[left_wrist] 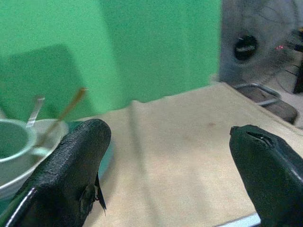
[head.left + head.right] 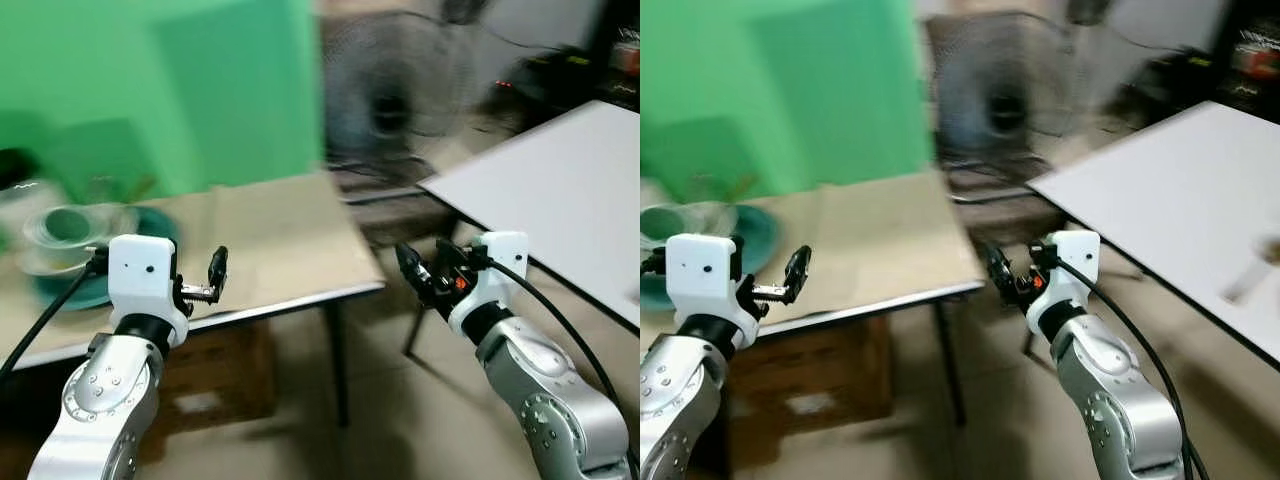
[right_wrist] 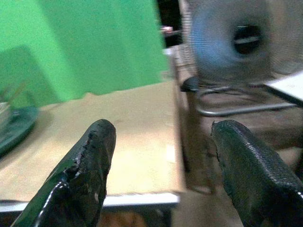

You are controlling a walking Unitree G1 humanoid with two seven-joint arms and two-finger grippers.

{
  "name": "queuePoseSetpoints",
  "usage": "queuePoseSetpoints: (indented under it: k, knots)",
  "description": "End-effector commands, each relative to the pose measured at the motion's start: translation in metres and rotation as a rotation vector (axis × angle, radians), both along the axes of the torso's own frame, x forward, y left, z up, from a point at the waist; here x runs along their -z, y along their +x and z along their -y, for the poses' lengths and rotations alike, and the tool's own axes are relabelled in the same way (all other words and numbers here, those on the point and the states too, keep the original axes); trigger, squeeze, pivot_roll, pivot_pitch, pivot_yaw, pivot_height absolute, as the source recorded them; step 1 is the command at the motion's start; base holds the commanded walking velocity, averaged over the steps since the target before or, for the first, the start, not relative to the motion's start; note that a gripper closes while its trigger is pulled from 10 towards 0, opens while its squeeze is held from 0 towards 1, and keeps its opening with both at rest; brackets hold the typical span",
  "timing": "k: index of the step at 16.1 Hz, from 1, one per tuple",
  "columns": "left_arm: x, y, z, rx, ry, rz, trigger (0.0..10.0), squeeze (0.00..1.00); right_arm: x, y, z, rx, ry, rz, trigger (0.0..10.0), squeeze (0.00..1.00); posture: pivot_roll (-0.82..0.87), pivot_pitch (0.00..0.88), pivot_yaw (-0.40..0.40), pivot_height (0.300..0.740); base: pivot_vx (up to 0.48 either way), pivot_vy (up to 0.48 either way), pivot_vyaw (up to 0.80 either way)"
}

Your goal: Setting the table

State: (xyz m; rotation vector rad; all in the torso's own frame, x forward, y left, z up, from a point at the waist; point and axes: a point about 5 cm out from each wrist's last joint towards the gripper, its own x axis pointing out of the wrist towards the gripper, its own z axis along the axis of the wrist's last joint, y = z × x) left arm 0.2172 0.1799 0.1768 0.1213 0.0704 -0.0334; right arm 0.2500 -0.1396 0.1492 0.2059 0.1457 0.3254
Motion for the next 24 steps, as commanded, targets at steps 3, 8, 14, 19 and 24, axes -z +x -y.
queuePoseSetpoints:
  k: [3, 8, 14, 19, 24]
  knots:
    - [0.000, 0.001, -0.003, -0.014, 0.009, -0.011, 10.0, 0.00, 0.000, 0.001, -0.008, -0.037, 0.020, -0.006, 10.0, 0.00, -0.03, 0.000, 0.031, 0.740, 0.000, 0.000, 0.80]
    - [-0.004, 0.001, -0.004, -0.005, -0.001, 0.008, 10.0, 0.00, 0.001, 0.001, -0.011, -0.048, 0.028, -0.013, 10.0, 0.00, -0.02, 0.000, 0.029, 0.740, 0.000, 0.000, 0.80]
    - [-0.007, 0.001, -0.005, 0.006, 0.000, 0.017, 10.0, 0.00, 0.003, 0.001, -0.019, -0.090, 0.010, -0.006, 10.0, 0.00, -0.01, 0.000, 0.027, 0.740, 0.000, 0.000, 0.21]
    - [-0.009, 0.001, -0.004, 0.019, -0.006, 0.020, 10.0, 0.00, 0.004, 0.007, -0.016, -0.055, 0.007, -0.001, 10.0, 0.00, 0.00, 0.000, 0.023, 0.740, 0.154, 0.000, 0.48]
    - [-0.009, 0.003, -0.005, 0.027, -0.004, 0.023, 10.0, 0.00, 0.004, 0.010, -0.016, -0.043, 0.013, 0.005, 10.0, 0.00, 0.00, 0.000, 0.021, 0.740, 0.262, 0.000, 0.00]
